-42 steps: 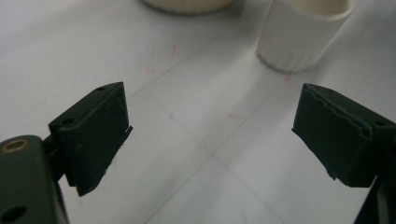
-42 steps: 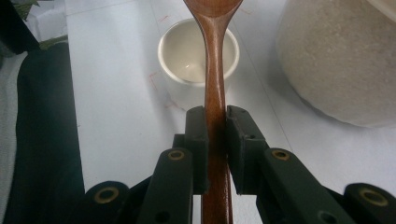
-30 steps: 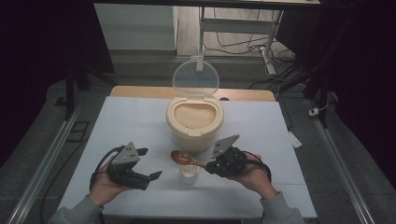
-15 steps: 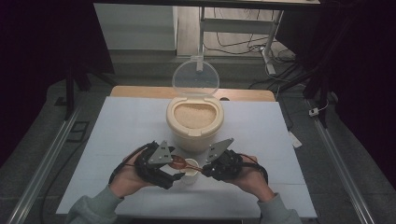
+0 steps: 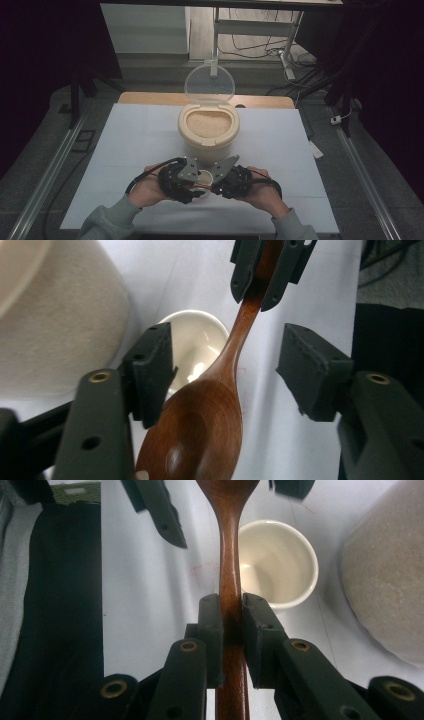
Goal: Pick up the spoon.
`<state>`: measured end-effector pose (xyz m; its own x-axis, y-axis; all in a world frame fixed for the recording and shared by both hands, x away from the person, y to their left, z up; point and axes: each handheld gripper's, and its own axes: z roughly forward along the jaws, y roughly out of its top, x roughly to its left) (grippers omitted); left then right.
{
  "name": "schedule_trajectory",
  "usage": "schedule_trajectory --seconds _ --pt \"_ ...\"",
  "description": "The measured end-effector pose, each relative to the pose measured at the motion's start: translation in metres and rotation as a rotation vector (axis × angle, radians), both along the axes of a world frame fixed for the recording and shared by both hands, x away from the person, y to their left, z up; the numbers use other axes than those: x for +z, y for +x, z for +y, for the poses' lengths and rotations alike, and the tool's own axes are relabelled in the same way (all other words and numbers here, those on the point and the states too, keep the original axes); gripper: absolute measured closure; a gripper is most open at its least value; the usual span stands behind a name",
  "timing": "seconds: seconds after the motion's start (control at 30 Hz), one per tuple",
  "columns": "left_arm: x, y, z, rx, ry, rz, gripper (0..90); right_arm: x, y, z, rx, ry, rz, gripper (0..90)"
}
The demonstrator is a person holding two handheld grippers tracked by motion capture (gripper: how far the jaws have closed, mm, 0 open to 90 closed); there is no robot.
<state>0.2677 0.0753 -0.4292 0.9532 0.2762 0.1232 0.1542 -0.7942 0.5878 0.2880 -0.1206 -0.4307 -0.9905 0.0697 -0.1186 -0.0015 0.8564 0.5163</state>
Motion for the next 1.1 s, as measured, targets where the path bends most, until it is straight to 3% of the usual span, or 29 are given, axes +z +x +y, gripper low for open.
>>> schedule_trajectory --seconds 0.37,0.5,0.57,0.7,0.9,1.0,1.03,1.1 --pt "-0.007 0.004 -0.008 -0.051 0.039 0.052 57.2 0.0 -0.007 0.003 0.055 -0.018 -0.048 79.4" --pt "-0.01 0.004 -0.01 -0.063 0.048 0.064 67.6 0.001 -0.009 0.003 0.077 -0.009 -0.073 79.4" --pt "-0.012 0.005 -0.011 -0.072 0.054 0.066 72.4 0.003 -0.011 0.003 0.11 -0.028 -0.098 79.4" --pt "-0.015 0.006 -0.013 -0.101 0.056 0.088 76.4 0.002 -0.014 0.004 0.13 -0.048 -0.116 79.2" --pt "-0.018 0.007 -0.013 -0.104 0.046 0.095 78.6 -0.001 -0.015 0.003 0.142 -0.062 -0.142 78.7" --pt "-0.019 0.008 -0.013 -0.094 0.036 0.092 78.9 0.0 -0.014 0.002 0.118 -0.039 -0.138 77.4" --pt "-0.019 0.008 -0.013 -0.088 0.032 0.087 79.1 0.002 -0.012 0.0 0.082 0.018 -0.129 73.1" --pt "-0.019 0.009 -0.011 -0.072 0.023 0.076 79.1 0.009 -0.008 -0.006 0.041 0.059 -0.114 68.7"
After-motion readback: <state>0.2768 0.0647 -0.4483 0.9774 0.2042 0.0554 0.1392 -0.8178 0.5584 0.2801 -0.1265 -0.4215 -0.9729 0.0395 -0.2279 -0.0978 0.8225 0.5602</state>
